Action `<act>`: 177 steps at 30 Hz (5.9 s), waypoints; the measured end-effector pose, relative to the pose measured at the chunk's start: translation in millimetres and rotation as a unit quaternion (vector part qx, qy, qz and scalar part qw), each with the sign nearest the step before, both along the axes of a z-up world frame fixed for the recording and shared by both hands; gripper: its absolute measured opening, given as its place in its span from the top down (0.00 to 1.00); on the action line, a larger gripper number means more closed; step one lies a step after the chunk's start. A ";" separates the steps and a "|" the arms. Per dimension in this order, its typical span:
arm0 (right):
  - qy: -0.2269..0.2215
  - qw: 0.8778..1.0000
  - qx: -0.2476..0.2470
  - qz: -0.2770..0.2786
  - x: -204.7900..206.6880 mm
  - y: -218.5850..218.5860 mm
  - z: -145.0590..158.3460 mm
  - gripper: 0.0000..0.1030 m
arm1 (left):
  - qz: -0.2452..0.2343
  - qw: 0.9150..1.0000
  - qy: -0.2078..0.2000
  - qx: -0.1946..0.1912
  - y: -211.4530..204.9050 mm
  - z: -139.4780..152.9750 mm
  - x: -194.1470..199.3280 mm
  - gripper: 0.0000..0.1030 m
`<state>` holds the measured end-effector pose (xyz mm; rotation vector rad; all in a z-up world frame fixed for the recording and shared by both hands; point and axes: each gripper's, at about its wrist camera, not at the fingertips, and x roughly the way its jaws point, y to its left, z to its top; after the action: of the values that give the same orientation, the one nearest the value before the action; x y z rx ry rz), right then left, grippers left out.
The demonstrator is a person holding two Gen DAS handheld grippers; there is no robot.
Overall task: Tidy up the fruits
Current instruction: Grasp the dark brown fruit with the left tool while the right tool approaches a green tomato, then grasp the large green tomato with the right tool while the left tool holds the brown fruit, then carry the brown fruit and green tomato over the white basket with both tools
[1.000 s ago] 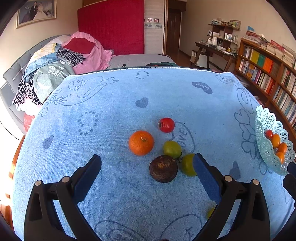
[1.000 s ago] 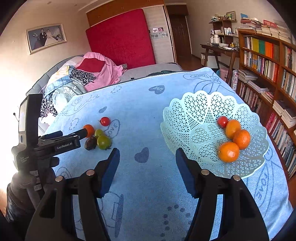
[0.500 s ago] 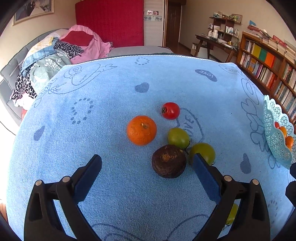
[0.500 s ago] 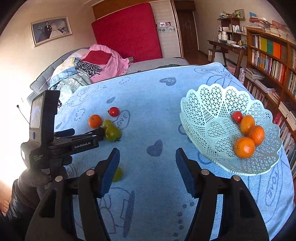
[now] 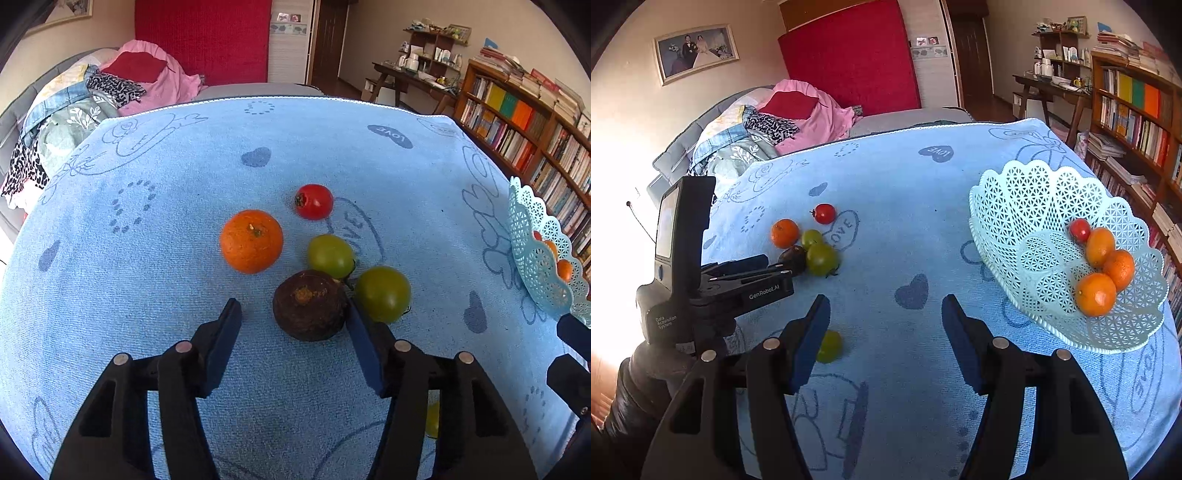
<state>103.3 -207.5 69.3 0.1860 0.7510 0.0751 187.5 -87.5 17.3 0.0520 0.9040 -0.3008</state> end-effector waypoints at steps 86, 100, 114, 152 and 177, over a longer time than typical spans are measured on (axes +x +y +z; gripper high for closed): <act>0.018 0.998 0.016 0.059 58.7 41.7 12.0 0.65 | 0.066 0.993 -0.102 0.007 41.5 31.9 -37.2 0.62; -0.011 0.999 0.033 0.023 28.0 10.9 30.7 0.65 | 0.034 0.991 -0.125 0.019 13.2 50.3 -59.2 0.62; -0.039 0.997 0.052 -0.032 -2.1 -37.4 44.7 0.65 | -0.014 0.990 -0.138 0.037 -31.5 56.9 -79.2 0.62; -0.031 0.986 0.076 -0.142 -36.7 -152.4 11.8 0.65 | -0.099 0.981 -0.153 0.072 -133.2 59.3 -89.3 0.62; -0.053 0.982 0.030 -0.178 -38.6 -171.2 12.1 0.49 | -0.138 0.977 -0.149 0.062 -188.0 66.4 -61.6 0.61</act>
<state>64.6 -378.6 81.4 0.3692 0.6010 -0.2312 126.0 -275.5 83.7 0.3325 0.6146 -0.4816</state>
